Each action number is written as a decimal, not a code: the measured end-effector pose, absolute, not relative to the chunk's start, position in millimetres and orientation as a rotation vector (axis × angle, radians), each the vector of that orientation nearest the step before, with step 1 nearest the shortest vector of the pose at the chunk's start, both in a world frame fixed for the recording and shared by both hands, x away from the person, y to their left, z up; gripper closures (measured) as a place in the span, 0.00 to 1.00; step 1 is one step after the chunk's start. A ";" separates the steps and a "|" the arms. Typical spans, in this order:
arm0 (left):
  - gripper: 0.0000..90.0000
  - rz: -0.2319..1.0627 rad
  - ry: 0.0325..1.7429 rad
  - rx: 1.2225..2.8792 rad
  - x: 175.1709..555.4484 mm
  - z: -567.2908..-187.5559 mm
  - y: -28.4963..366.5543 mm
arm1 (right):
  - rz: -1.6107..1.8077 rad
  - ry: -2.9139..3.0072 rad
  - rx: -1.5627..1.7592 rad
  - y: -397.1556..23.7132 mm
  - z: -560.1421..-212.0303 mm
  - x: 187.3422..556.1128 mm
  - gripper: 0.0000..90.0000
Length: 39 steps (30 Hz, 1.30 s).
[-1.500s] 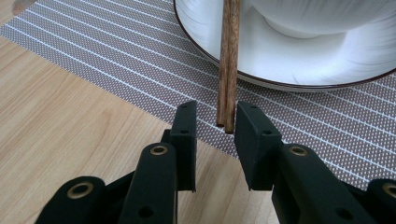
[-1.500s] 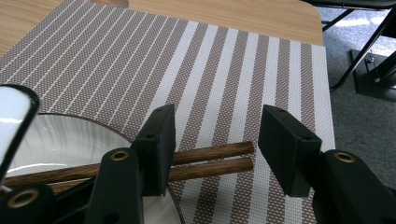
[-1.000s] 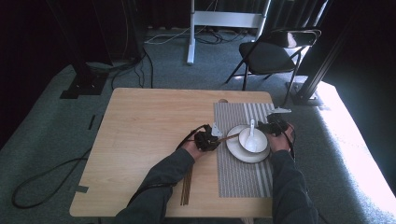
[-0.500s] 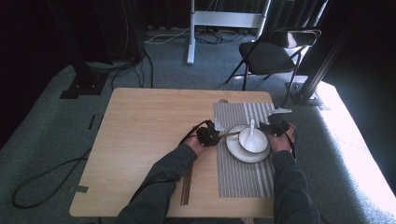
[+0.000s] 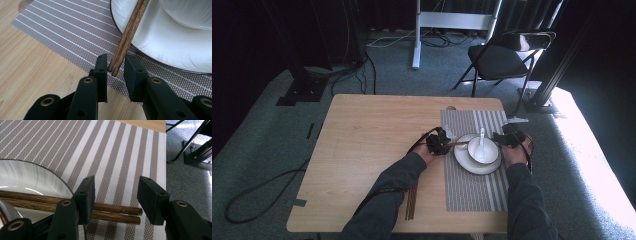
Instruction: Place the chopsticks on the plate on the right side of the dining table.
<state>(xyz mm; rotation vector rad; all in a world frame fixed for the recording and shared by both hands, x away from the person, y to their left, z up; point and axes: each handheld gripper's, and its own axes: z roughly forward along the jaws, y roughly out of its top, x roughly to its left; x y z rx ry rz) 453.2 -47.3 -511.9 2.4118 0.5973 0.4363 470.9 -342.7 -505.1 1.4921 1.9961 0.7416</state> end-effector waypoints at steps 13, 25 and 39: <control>0.76 0.451 0.624 2.401 457.1 -512.9 -49.0 | 0.734 1.988 1.499 -347.0 -504.9 467.0 0.53; 0.72 0.473 0.598 2.409 451.3 -515.7 -38.2 | 0.738 1.982 1.500 -349.8 -505.0 464.8 0.53; 0.91 0.467 0.597 2.421 446.7 -514.8 -32.5 | 0.737 1.982 1.495 -351.6 -503.8 464.0 0.53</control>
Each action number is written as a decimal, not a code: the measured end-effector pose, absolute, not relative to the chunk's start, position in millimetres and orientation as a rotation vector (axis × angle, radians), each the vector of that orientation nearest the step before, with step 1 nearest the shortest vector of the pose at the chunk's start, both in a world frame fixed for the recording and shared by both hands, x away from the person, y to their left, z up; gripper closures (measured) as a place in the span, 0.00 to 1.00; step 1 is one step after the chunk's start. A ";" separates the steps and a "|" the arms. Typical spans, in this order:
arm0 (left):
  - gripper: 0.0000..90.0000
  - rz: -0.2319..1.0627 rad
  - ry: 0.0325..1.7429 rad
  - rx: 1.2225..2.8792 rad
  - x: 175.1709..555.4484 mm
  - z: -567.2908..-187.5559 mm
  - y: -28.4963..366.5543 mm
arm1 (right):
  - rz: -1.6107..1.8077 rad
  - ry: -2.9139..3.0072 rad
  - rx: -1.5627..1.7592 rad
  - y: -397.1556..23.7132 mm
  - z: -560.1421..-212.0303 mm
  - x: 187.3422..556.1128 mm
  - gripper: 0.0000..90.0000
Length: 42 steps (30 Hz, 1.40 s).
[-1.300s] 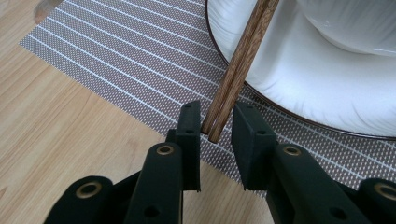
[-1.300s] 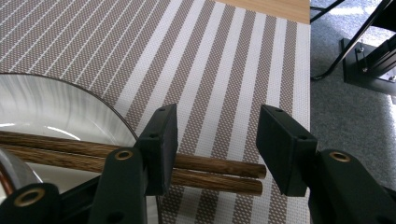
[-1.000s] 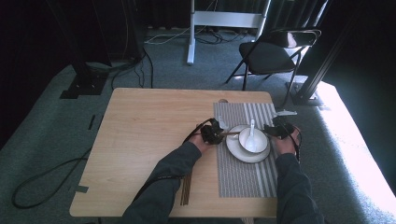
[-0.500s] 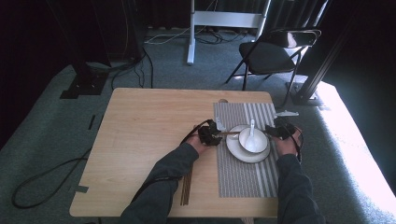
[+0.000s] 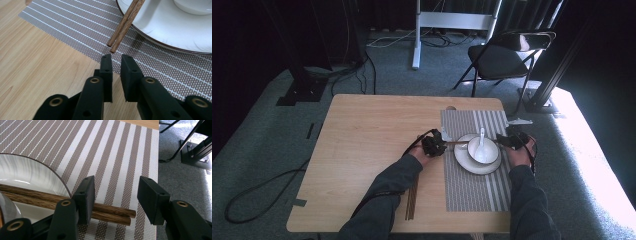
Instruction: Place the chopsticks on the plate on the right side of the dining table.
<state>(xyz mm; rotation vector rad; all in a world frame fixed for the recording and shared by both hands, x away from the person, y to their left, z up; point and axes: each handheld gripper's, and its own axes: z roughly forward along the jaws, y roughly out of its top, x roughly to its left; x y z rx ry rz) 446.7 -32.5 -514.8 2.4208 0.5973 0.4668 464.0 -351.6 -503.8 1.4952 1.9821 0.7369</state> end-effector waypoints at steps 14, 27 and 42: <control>0.91 0.464 0.599 2.422 447.3 -515.9 -36.0 | 0.738 1.983 1.495 -351.6 -504.5 463.8 0.53; 0.90 0.459 0.608 2.414 447.5 -515.9 -37.1 | 0.740 1.980 1.494 -351.7 -504.1 463.2 0.53; 0.87 0.456 0.627 2.413 446.7 -518.3 -32.3 | 0.776 1.943 1.472 -361.3 -496.8 453.0 0.53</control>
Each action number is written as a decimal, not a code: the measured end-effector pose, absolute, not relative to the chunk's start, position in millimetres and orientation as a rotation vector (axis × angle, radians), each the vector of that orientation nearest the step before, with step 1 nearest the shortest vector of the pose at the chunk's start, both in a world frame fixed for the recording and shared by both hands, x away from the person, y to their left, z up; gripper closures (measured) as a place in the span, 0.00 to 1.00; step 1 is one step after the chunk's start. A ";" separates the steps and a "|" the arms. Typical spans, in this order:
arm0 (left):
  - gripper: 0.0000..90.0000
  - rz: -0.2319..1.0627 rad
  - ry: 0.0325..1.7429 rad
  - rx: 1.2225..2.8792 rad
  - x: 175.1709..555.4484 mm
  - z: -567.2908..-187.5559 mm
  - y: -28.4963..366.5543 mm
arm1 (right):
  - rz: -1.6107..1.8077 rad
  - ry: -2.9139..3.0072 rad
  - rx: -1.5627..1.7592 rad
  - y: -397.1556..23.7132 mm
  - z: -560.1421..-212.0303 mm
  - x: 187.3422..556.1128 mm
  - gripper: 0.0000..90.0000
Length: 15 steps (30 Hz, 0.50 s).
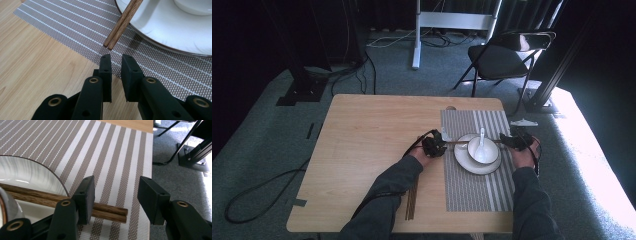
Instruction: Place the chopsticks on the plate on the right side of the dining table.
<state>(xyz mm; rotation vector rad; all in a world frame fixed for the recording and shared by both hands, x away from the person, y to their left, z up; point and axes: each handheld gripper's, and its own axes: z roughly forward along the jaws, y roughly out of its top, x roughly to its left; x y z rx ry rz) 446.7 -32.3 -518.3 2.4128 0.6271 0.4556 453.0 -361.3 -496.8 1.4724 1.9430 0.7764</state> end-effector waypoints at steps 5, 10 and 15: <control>0.87 0.454 0.643 2.406 446.9 -518.2 -26.7 | 0.801 1.923 1.463 -367.4 -492.4 445.7 0.53; 0.86 0.466 0.643 2.398 444.0 -514.9 -21.1 | 0.828 1.907 1.442 -374.1 -487.3 429.7 0.52; 0.85 0.475 0.650 2.377 439.7 -511.0 -13.7 | 0.839 1.913 1.402 -373.4 -488.5 410.9 0.52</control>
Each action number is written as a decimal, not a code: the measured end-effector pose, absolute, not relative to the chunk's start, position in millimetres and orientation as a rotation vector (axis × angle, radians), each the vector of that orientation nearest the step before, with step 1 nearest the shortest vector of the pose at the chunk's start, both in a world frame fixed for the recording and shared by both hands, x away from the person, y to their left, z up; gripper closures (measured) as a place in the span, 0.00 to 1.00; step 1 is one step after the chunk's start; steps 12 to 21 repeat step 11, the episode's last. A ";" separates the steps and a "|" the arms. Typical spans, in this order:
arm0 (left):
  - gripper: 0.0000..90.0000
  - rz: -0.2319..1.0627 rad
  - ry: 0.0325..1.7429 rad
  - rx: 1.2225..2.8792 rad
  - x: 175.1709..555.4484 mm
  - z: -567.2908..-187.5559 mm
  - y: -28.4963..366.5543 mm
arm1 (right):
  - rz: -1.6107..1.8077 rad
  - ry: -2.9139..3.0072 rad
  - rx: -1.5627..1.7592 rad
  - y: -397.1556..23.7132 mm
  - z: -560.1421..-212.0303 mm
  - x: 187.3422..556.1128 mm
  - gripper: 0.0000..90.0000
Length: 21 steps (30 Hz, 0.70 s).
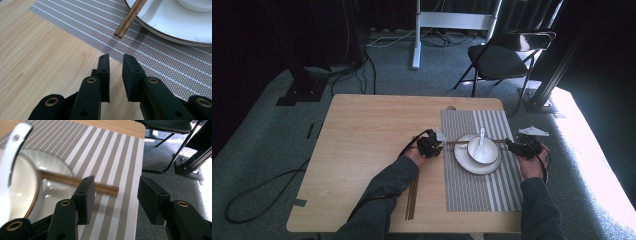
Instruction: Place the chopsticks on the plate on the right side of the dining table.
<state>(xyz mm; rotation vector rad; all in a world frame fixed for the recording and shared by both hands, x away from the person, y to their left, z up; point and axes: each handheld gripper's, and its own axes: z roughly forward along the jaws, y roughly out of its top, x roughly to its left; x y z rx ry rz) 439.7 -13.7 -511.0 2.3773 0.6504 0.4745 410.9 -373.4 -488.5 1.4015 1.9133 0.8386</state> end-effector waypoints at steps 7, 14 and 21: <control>0.85 0.479 0.687 2.353 432.4 -512.8 10.4 | 0.874 1.906 1.361 -378.4 -488.6 373.4 0.52; 0.84 0.474 0.728 2.331 428.2 -515.2 28.7 | 0.906 1.895 1.337 -379.8 -484.2 349.5 0.52; 0.84 0.474 0.728 2.331 428.2 -515.2 28.7 | 0.906 1.895 1.337 -379.8 -484.2 349.5 0.52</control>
